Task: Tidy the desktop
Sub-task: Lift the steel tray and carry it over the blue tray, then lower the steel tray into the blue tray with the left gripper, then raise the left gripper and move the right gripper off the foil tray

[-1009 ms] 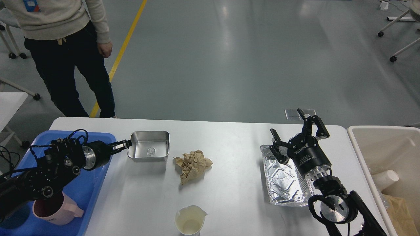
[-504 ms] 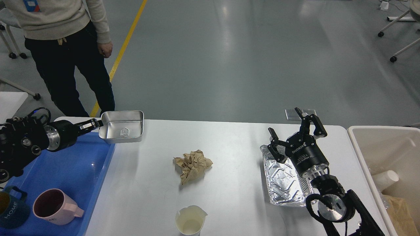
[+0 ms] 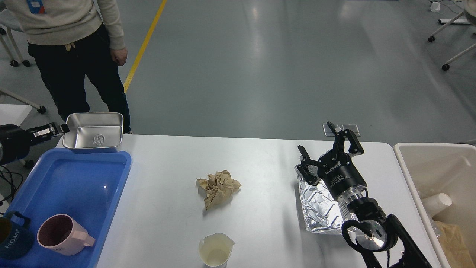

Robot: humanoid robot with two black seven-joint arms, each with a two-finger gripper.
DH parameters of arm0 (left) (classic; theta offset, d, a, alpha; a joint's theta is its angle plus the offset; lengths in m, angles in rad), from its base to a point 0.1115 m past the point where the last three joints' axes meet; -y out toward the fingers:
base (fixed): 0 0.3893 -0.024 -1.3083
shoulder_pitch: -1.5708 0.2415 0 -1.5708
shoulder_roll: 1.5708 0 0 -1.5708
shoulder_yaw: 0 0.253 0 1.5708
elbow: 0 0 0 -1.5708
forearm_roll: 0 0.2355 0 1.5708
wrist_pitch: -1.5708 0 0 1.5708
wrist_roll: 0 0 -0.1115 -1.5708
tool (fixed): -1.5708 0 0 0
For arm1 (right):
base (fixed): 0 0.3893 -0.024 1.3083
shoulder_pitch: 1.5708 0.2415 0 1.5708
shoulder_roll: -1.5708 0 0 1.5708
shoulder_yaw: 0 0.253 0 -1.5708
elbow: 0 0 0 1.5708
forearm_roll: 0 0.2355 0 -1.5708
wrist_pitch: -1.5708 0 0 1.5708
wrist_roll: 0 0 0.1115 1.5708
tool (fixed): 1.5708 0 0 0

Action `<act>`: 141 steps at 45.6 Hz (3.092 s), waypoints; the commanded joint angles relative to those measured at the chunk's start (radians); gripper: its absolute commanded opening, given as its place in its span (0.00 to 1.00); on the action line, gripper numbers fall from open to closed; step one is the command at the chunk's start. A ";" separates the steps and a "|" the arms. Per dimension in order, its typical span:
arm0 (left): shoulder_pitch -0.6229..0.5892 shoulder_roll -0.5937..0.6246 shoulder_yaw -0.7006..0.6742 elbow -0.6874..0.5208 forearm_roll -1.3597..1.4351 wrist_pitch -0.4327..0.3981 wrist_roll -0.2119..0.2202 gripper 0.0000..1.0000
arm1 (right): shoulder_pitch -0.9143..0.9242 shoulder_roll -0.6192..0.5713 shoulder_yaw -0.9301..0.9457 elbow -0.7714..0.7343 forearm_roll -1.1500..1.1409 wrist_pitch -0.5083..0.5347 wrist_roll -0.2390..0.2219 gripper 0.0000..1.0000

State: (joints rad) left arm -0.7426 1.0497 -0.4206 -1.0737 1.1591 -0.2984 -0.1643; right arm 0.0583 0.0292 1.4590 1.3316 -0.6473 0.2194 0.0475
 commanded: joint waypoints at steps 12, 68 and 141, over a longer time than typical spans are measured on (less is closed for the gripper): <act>0.008 0.036 0.002 -0.023 -0.021 -0.007 -0.001 0.00 | -0.002 0.005 0.000 0.001 0.000 0.000 0.000 1.00; 0.193 -0.183 0.008 0.330 -0.016 0.007 -0.037 0.00 | -0.003 0.003 0.000 -0.009 -0.017 0.000 0.000 1.00; 0.115 -0.526 -0.484 0.364 -0.946 0.058 -0.031 0.96 | -0.009 -0.021 0.000 -0.006 -0.015 0.002 0.000 1.00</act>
State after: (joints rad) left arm -0.6726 0.6181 -0.7898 -0.7044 0.2293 -0.2389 -0.1946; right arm 0.0505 0.0202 1.4582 1.3224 -0.6639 0.2210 0.0475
